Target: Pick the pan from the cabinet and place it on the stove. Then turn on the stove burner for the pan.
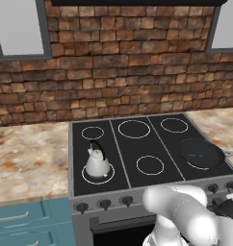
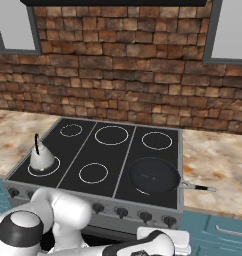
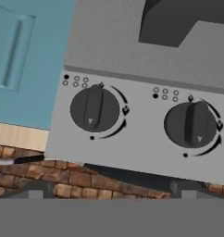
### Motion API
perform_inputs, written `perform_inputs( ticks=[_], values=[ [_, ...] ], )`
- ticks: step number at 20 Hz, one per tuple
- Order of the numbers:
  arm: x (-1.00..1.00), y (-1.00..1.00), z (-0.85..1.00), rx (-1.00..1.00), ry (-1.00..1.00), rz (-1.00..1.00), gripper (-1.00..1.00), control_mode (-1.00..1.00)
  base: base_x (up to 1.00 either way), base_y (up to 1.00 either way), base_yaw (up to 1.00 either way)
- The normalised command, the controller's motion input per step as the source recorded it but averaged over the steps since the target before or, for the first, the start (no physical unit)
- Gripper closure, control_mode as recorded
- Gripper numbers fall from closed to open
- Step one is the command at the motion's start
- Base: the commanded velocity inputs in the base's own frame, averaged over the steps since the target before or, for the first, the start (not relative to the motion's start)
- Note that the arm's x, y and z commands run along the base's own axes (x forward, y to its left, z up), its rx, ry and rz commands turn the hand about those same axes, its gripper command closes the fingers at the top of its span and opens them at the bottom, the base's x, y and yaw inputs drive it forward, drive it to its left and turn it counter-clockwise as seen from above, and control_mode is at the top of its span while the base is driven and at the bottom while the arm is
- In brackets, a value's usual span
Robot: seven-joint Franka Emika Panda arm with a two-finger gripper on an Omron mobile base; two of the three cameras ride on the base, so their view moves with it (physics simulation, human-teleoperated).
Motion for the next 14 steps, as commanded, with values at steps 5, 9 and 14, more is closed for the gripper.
perform_inputs(
  ticks=[5,9,14],
  values=[
    [0.04,-0.11,-0.27,0.0,-0.01,0.0,-1.0,-1.0,0.0,0.0,0.0],
    [0.13,0.0,-0.04,0.0,0.0,0.0,-1.0,-1.0,0.0,0.0,0.0],
    [0.2,0.0,-0.08,0.0,0.0,0.0,-1.0,-1.0,0.0,0.0,0.0]
  ],
)
